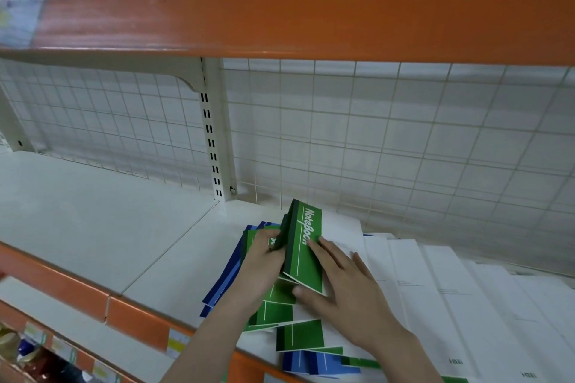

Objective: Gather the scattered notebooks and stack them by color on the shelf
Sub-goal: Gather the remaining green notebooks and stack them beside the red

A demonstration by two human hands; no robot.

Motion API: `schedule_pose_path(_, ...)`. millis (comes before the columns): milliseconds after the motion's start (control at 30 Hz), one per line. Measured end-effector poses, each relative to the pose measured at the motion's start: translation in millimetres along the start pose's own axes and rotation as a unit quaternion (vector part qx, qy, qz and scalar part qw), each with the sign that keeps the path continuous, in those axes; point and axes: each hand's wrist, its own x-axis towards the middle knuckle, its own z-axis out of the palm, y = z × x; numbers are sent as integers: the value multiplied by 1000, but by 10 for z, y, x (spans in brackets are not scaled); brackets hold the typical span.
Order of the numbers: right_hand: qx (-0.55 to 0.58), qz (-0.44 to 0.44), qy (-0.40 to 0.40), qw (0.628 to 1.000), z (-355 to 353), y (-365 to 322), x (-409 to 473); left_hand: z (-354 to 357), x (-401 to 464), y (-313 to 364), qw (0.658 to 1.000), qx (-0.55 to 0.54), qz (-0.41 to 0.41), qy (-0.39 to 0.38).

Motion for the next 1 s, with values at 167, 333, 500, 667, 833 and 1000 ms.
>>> schedule_pose_path(167, -29, -2, 7, 1000, 13, 50, 8, 52, -4, 69, 991, -129, -26, -13)
schedule_pose_path(333, -20, 2, 26, 999, 27, 55, 17, -91, 10, -55, 934, 323, 136, 73)
schedule_pose_path(500, -19, -1, 27, 999, 35, 59, 24, -51, -18, -152, 857, 504, 112, 12)
schedule_pose_path(667, -14, 0, 28, 1000, 12, 44, 14, -75, 3, -131, 911, 407, 66, -5)
schedule_pose_path(833, -18, -7, 24, 1000, 0, 39, -2, -70, -30, -117, 960, 257, 109, -21)
schedule_pose_path(1000, -18, -20, 18, 999, -8, 27, -3, -38, -5, -56, 998, -24, -44, -35)
